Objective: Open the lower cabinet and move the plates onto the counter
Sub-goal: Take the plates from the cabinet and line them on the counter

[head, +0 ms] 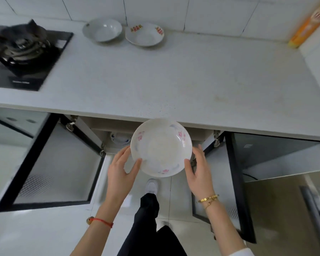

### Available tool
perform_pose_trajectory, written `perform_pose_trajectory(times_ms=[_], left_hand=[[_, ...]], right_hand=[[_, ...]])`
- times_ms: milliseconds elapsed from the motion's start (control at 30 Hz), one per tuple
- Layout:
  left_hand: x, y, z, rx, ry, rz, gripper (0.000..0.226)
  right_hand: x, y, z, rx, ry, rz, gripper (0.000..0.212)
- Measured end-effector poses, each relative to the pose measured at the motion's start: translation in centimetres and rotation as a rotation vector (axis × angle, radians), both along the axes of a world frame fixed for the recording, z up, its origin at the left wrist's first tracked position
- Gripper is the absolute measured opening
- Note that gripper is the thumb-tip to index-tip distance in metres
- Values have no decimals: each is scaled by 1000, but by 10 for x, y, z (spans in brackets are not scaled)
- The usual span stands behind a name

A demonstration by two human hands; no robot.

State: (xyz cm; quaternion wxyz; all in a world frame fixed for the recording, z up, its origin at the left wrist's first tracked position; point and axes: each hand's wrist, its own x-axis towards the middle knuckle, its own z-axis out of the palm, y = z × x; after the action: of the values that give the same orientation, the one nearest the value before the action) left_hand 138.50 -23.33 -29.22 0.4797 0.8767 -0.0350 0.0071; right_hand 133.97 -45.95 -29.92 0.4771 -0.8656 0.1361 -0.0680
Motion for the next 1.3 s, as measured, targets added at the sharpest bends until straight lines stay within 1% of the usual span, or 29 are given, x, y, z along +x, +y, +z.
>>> perform_pose_trajectory(times_ms=[167, 333, 500, 700, 1067, 1167, 1300], left_hand=[[10, -3, 61, -5, -65, -27, 38], [37, -12, 91, -57, -97, -34, 38], [89, -25, 101, -32, -98, -63, 38], [177, -48, 104, -7, -96, -128, 40], [321, -92, 114, 25, -109, -281, 42], [354, -105, 114, 43, -92, -318, 42], [390, -124, 114, 42, -46, -323, 43]], right_hand=[[6, -4, 68, -5, -29, 2, 39], [32, -14, 99, -30, -73, -5, 39], [76, -27, 106, -26, -54, -48, 39], [152, -49, 108, -102, -46, -83, 39], [278, -93, 121, -103, -37, -188, 39], [308, -109, 122, -115, -22, -217, 38], [348, -132, 117, -111, 38, -200, 40]])
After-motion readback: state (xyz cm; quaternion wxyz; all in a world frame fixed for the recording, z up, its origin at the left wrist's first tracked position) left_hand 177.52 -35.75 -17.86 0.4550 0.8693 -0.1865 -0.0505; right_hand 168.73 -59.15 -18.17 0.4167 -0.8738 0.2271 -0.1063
